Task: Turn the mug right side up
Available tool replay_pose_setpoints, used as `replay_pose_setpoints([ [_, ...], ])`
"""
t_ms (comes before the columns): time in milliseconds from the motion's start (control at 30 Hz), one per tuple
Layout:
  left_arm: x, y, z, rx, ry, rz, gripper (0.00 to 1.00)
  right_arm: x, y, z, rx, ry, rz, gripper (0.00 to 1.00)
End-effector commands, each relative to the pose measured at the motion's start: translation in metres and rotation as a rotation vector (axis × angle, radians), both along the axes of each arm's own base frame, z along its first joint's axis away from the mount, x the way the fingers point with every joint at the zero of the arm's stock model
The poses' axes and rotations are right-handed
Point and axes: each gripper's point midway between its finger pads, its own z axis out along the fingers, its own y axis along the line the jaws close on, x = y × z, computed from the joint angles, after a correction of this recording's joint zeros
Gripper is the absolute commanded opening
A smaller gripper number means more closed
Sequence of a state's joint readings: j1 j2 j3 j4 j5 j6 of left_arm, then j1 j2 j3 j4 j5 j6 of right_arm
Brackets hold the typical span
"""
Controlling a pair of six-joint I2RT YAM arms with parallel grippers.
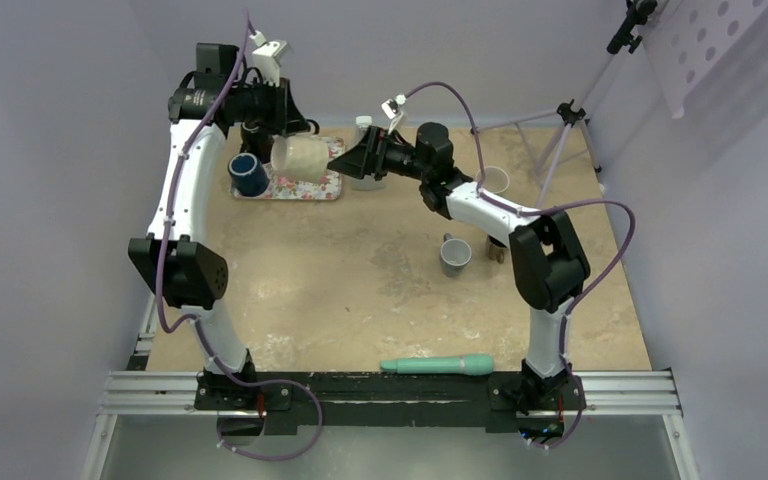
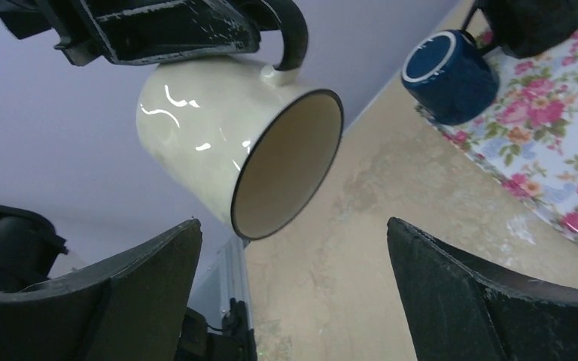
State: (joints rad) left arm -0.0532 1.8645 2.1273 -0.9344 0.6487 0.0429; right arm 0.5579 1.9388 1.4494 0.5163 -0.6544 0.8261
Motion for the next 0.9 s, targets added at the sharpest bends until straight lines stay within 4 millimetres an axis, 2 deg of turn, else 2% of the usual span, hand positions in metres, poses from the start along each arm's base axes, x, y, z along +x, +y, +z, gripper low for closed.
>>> replay_pose_setpoints([
  [0,-0.012,-0.030,0.051,-0.152,-0.061,-0.080,0.00,-0.018,0.014,0.067,0.198,-0.099,0.113,0.96],
  [200,-0.007,-0.040,0.048,-0.208,-0.028,-0.089,0.00,-0.036,0.037,0.083,0.274,-0.112,0.240,0.84],
  [233,-0.007,-0.043,0.047,-0.218,-0.020,-0.099,0.00,-0.039,0.040,0.087,0.285,-0.123,0.261,0.77],
  [267,-0.008,-0.046,0.045,-0.225,-0.009,-0.107,0.00,-0.044,0.044,0.091,0.298,-0.135,0.286,0.68],
  [333,-0.011,-0.050,0.039,-0.223,0.003,-0.115,0.00,-0.052,0.044,0.103,0.334,-0.162,0.325,0.27],
  [400,-0.011,-0.048,0.033,-0.209,0.016,-0.100,0.00,-0.055,0.040,0.108,0.330,-0.164,0.328,0.00],
  [433,-0.010,-0.043,0.029,-0.184,0.017,-0.082,0.00,-0.056,0.037,0.108,0.312,-0.168,0.311,0.00],
  [467,-0.009,-0.036,0.023,-0.141,0.016,-0.054,0.07,-0.055,0.032,0.108,0.277,-0.178,0.277,0.00],
  [533,-0.009,-0.020,0.015,-0.033,-0.006,-0.011,0.56,-0.045,0.025,0.100,0.141,-0.188,0.160,0.00],
  [567,-0.009,-0.010,0.013,0.024,-0.027,0.010,0.83,-0.039,0.016,0.100,0.042,-0.214,0.081,0.00],
  [600,-0.009,-0.001,0.011,0.072,-0.041,0.034,0.98,-0.027,0.005,0.094,-0.063,-0.257,-0.012,0.00],
  [667,-0.010,0.018,0.010,0.169,-0.062,0.091,1.00,-0.026,-0.018,0.083,-0.228,-0.266,-0.092,0.00],
  [733,-0.010,0.036,0.010,0.257,-0.080,0.146,1.00,-0.022,-0.053,0.065,-0.423,-0.246,-0.215,0.00],
  [867,-0.016,0.058,0.003,0.370,-0.084,0.204,1.00,-0.022,-0.143,0.027,-0.822,-0.150,-0.464,0.00],
])
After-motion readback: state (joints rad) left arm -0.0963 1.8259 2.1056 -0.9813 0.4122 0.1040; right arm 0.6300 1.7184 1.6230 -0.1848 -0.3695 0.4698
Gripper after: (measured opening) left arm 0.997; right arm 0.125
